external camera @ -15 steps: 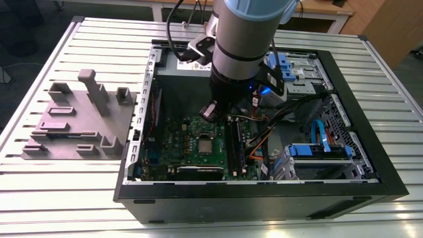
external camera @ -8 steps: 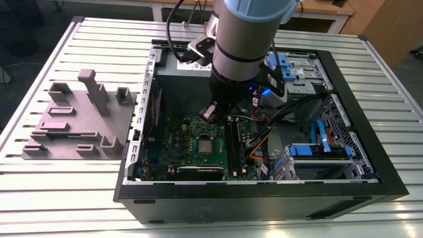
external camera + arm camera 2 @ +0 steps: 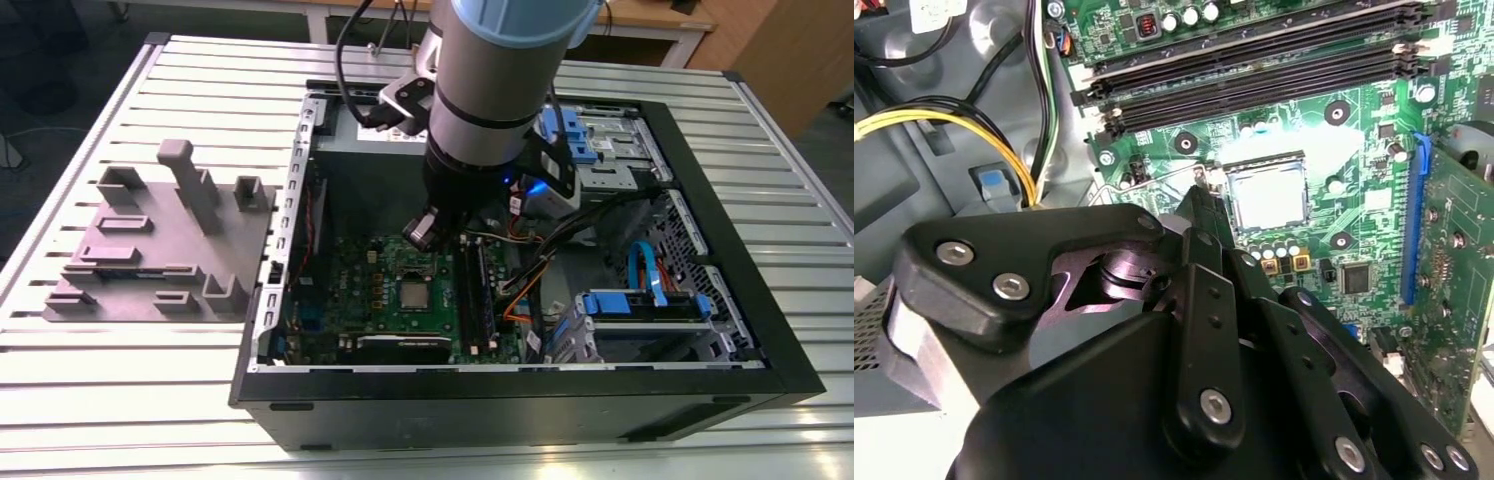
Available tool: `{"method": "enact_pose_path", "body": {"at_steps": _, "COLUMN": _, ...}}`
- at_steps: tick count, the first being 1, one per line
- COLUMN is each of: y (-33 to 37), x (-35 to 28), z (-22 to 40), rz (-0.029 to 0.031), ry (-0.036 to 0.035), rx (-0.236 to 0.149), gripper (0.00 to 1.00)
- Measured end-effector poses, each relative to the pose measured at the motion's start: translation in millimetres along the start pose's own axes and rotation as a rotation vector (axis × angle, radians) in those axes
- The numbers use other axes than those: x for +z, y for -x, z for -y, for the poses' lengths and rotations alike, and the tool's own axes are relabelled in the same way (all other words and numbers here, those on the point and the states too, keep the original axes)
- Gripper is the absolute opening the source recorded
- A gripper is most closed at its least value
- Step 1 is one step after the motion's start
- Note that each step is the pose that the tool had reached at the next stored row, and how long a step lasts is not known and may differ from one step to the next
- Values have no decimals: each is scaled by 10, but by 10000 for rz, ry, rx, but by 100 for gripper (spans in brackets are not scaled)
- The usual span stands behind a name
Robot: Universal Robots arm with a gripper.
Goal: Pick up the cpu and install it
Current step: 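Close the cpu cover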
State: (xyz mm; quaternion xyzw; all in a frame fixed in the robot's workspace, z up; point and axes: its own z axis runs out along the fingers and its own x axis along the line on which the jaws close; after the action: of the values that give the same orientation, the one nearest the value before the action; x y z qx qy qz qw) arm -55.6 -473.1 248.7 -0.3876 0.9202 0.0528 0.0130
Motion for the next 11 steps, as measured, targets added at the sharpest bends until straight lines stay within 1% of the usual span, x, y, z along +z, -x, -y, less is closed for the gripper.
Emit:
{"method": "enact_pose_path", "body": {"at_steps": 5, "y": -8, "x": -1, "z": 7, "rz": 0, "ry": 0, "rx": -2, "gripper": 10}}
{"method": "enact_pose_path", "body": {"at_steps": 11, "y": -22, "x": -1, "z": -8, "rz": 0, "ry": 0, "rx": -1, "gripper": 10}}
